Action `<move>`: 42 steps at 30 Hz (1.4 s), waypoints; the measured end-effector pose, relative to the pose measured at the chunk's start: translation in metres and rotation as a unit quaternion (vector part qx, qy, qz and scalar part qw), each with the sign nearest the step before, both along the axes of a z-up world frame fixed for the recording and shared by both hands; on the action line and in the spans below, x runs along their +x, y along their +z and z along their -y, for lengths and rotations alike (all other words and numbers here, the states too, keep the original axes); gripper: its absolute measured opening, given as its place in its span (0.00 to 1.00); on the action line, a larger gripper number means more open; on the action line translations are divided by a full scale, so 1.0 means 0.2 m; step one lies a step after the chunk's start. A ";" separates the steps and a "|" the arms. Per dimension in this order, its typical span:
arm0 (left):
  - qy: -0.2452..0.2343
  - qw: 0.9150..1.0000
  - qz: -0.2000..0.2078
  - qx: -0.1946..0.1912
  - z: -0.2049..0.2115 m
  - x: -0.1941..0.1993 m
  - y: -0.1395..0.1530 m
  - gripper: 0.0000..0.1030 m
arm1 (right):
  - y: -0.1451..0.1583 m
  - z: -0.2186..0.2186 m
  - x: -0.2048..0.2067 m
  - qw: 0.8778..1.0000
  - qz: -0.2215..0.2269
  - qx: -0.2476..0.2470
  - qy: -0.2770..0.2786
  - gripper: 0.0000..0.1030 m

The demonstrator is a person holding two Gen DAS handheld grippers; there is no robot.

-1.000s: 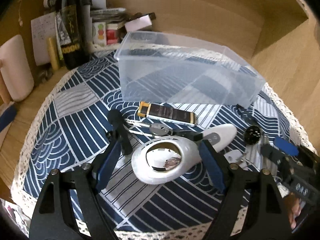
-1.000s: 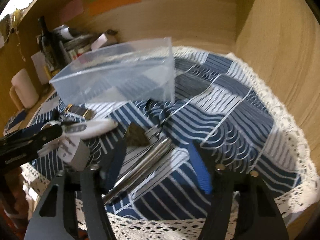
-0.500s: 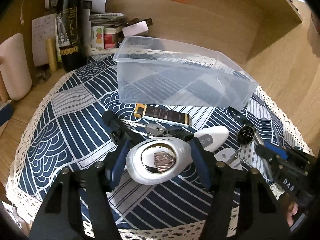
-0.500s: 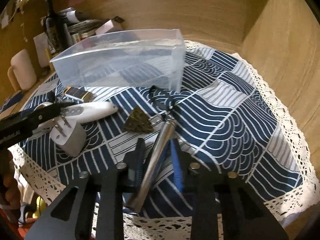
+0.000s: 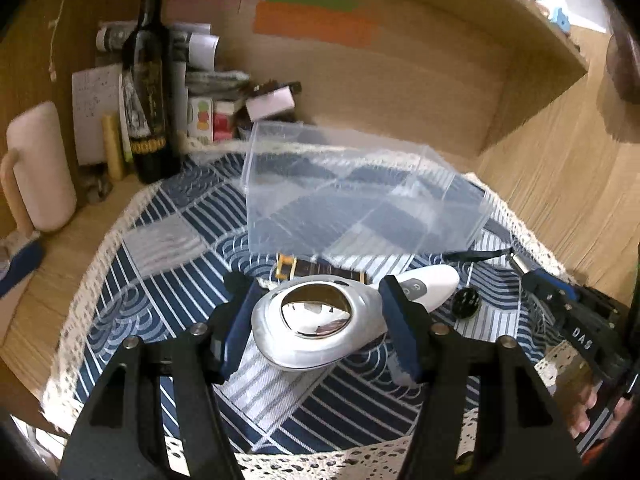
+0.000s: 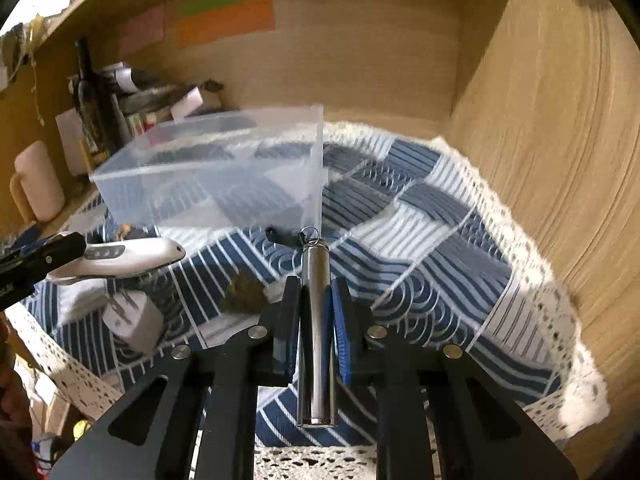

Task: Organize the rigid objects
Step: 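Carry both items over the clear box and open both tools to drop them in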

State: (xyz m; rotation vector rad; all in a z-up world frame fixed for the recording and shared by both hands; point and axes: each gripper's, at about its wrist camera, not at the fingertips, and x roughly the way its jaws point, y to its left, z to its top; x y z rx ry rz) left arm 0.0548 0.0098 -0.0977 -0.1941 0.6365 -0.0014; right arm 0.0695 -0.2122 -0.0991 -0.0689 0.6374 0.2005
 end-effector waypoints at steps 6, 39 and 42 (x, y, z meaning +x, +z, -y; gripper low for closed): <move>0.008 1.000 0.028 0.003 -0.05 0.04 0.13 0.59 | 0.18 -0.01 0.02 0.998 0.053 0.027 0.018 0.14; -0.030 0.992 -0.067 0.104 -0.01 0.82 0.04 0.59 | 0.05 -0.36 0.81 0.993 -0.044 -0.048 0.097 0.14; -0.032 0.990 -0.075 0.110 0.00 0.84 0.02 0.59 | 0.02 -0.37 0.81 0.992 -0.050 -0.060 0.103 0.14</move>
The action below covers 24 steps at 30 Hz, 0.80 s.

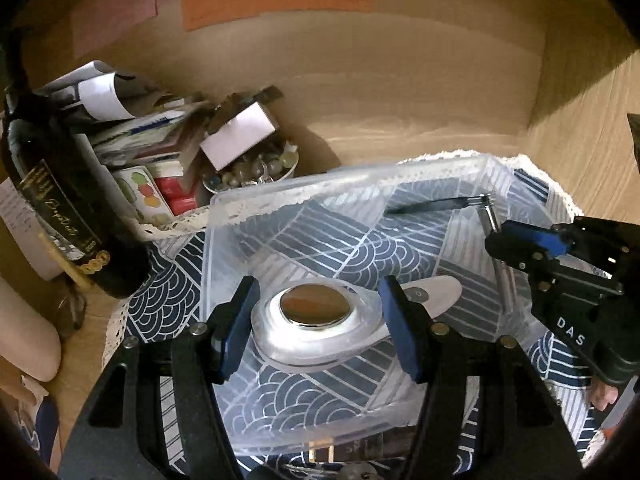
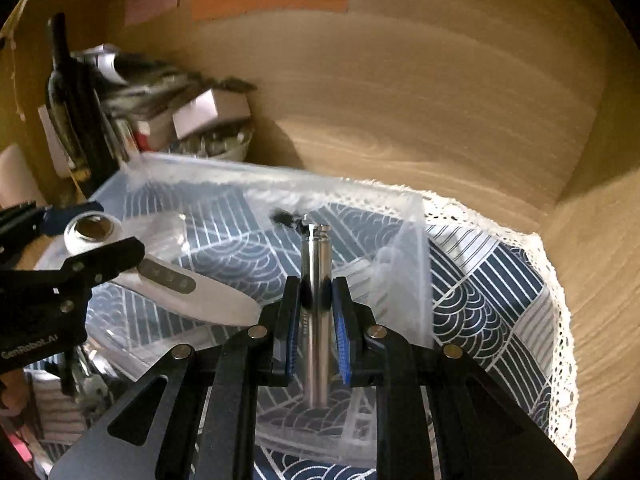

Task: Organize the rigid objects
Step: 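Carry both items over the clear box and open both tools to drop them in, then grasp the dark triangular piece with the right tool while the left tool grasps black pliers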

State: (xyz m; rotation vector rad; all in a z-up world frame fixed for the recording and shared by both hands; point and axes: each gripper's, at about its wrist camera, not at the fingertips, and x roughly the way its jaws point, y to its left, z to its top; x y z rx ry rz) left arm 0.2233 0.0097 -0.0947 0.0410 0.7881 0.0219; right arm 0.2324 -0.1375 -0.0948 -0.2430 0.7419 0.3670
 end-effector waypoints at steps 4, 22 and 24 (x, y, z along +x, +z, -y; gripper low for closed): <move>-0.002 1.000 -0.012 -0.013 -0.02 0.01 -0.02 0.59 | -0.01 -0.02 -0.01 1.000 -0.002 -0.008 0.006 0.14; 0.015 0.997 0.064 -0.033 -0.19 -0.38 0.26 0.98 | 0.28 0.05 -0.33 0.996 0.078 0.038 0.013 0.56; 0.018 0.997 0.061 -0.032 -0.22 -0.43 0.26 0.98 | 0.29 0.05 -0.38 0.995 0.086 0.043 0.013 0.60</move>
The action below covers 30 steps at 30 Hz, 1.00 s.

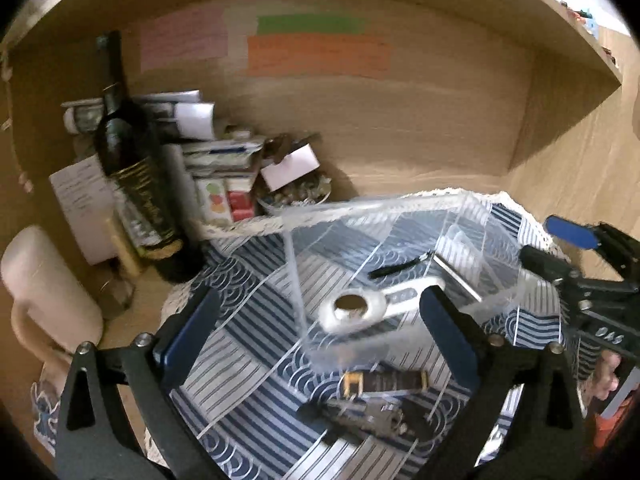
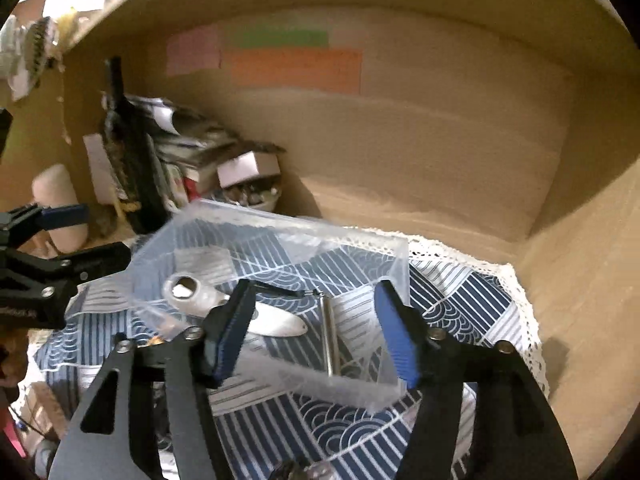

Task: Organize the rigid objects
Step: 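Grasp the dark triangular piece with the right tool while the left tool grasps black pliers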

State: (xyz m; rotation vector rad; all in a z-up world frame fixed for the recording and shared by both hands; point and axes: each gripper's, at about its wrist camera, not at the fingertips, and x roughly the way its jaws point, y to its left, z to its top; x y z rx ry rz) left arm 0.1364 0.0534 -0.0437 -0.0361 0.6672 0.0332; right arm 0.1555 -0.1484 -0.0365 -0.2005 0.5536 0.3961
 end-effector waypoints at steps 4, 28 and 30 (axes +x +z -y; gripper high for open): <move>0.005 1.000 -0.014 0.001 -0.04 -0.08 -0.07 0.98 | 0.00 0.03 -0.11 1.000 0.004 0.008 -0.004 0.66; -0.065 0.988 -0.135 0.044 0.02 -0.11 -0.53 0.98 | -0.48 0.14 -0.23 0.987 -0.156 0.013 -0.036 0.63; -0.073 0.988 -0.134 0.038 0.02 -0.09 -0.54 0.89 | -0.50 0.12 -0.22 0.986 -0.162 0.012 -0.035 0.53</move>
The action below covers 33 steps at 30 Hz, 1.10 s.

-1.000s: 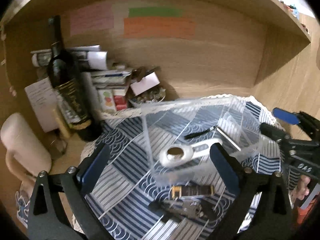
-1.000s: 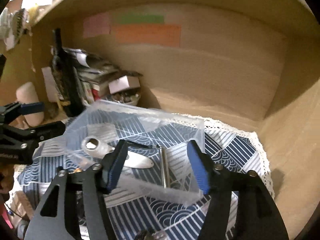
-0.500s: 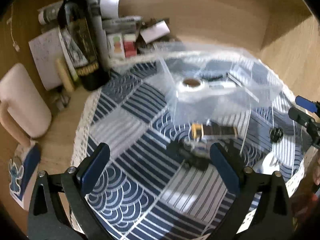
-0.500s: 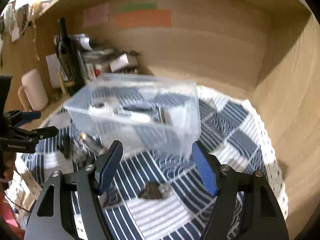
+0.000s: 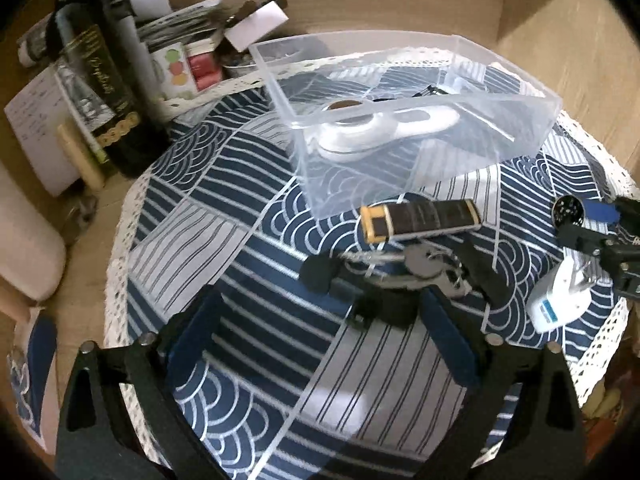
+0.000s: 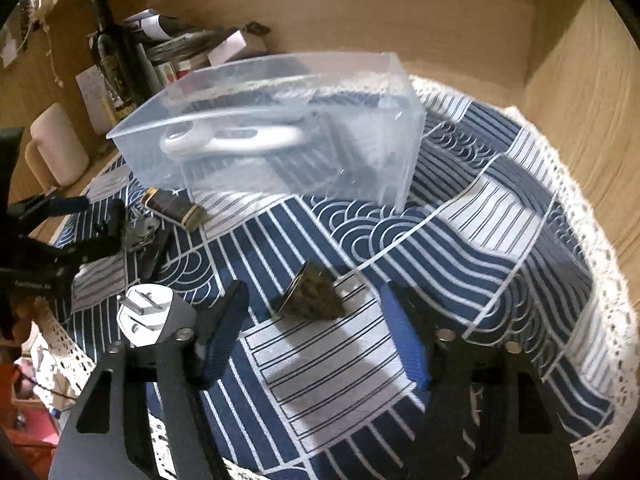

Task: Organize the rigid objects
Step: 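Grasp the dark triangular piece with the right tool while the left tool grasps black pliers, then move both held items over the clear box and release them inside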

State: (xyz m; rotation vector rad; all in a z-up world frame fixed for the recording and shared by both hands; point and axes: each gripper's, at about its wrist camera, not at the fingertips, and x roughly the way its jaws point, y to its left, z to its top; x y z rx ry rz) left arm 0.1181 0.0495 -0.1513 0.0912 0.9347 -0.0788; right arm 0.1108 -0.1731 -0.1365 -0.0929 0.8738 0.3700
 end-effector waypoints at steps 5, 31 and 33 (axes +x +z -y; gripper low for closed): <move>-0.018 1.000 0.009 -0.017 0.01 0.00 -0.01 0.55 | 0.00 -0.01 0.01 1.000 0.003 0.000 -0.001 0.33; 0.051 0.984 0.159 -0.064 -0.06 -0.07 0.49 0.54 | 0.48 -0.05 0.05 0.985 0.156 0.077 0.002 0.32; 0.055 0.982 0.166 -0.068 -0.06 -0.04 0.51 0.54 | 0.51 -0.06 0.08 0.984 0.164 0.076 0.004 0.32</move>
